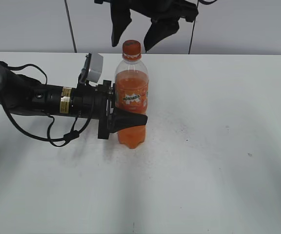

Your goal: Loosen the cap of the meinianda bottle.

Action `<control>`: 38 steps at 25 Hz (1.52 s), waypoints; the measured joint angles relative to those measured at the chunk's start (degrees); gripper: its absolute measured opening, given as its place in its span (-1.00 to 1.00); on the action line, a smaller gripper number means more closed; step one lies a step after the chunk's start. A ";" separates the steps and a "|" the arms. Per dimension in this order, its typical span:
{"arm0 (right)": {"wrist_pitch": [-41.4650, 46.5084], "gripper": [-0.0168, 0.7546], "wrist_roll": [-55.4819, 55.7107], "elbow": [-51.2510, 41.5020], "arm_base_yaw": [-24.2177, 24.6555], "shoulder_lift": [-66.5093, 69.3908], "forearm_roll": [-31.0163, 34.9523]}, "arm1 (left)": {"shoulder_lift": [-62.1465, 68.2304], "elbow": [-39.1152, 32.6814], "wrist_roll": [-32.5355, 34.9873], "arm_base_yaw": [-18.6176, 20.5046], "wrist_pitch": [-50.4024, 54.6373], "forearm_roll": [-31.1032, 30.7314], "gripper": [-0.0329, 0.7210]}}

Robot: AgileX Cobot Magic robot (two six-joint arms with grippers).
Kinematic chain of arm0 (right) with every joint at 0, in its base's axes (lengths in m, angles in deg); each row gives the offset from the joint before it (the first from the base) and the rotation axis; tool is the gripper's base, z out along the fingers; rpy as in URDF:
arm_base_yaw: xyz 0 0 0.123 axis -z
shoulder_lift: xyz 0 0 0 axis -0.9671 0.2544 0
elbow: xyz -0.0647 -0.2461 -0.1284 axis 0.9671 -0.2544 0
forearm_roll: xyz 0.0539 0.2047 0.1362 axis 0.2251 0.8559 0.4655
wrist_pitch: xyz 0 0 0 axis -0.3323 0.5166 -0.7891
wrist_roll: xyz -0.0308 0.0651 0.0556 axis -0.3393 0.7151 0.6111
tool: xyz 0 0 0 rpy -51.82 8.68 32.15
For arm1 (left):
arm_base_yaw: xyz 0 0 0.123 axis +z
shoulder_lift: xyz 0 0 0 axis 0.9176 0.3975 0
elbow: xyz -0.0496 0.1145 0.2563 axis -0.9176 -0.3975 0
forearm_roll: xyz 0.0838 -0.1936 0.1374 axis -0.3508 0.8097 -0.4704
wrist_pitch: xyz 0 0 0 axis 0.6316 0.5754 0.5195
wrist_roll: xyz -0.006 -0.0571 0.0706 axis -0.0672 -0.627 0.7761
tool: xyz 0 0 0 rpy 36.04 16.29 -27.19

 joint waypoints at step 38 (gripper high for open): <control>0.14 -0.11 -2.39 0.00 0.00 0.46 0.36 | 0.00 0.00 0.00 0.00 0.00 0.00 0.20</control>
